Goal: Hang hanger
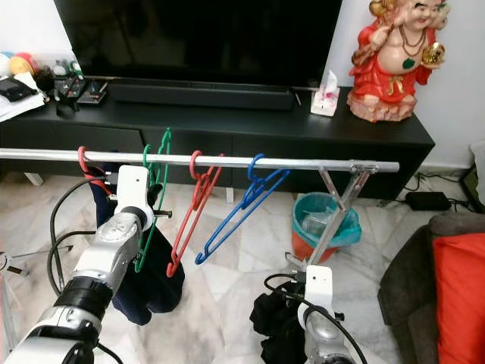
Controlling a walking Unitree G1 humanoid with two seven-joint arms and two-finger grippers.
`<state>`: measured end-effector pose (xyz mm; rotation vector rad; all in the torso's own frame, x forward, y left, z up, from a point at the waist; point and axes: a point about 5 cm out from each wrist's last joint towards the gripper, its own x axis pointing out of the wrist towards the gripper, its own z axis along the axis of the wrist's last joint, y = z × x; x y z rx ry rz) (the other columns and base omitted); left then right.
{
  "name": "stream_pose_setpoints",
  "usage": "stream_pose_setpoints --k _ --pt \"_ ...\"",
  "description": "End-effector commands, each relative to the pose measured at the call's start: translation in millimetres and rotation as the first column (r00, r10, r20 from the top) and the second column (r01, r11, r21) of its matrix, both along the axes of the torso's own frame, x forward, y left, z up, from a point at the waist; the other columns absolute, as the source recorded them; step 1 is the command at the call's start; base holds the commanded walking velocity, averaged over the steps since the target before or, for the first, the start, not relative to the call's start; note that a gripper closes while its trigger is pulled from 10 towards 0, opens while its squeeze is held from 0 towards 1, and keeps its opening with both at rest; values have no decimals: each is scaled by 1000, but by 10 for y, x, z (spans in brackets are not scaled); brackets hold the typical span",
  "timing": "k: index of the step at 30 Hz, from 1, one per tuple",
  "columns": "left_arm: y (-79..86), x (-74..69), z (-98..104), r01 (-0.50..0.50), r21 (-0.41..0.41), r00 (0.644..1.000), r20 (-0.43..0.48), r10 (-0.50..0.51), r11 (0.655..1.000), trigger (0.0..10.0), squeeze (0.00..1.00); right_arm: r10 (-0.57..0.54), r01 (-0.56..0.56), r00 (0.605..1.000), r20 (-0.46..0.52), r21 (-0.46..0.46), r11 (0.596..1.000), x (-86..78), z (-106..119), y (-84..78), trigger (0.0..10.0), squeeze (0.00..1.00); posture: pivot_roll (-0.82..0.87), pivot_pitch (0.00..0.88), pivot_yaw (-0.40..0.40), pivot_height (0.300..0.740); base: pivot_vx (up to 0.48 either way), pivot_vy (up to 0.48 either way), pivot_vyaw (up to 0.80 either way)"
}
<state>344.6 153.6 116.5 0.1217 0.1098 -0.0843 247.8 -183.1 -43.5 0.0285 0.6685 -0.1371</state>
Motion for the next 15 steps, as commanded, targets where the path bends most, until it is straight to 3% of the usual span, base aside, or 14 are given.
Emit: stream_pose_setpoints --k 1,2,4,7,15 --pt "38 -120 -40 38 56 999 33 -40 998 10000 0 6 -6 1000 22 -9 1000 25 26 -10 10000 0 95 0 -21 740 0 0 0" --pt "38 -120 -40 38 56 999 33 -40 998 10000 0 6 -6 1000 22 -9 1000 25 26 -10 10000 0 95 0 -21 740 0 0 0" --pt "119 -286 -207 20 46 1000 1 -20 999 10000 0 8 -8 1000 22 -10 1000 10 18 -13 10000 0 93 0 -20 740 0 0 0" --pt "153 -409 -362 1 52 999 -42 1 999 10000 0 3 -3 1000 23 -11 1000 -6 11 -31 10000 0 87 0 -17 740 0 0 0" --pt "150 -485 -555 -28 27 995 -91 30 999 10000 0 -11 11 999 35 -18 1000 -20 13 -69 10000 0 77 0 -17 740 0 0 0"
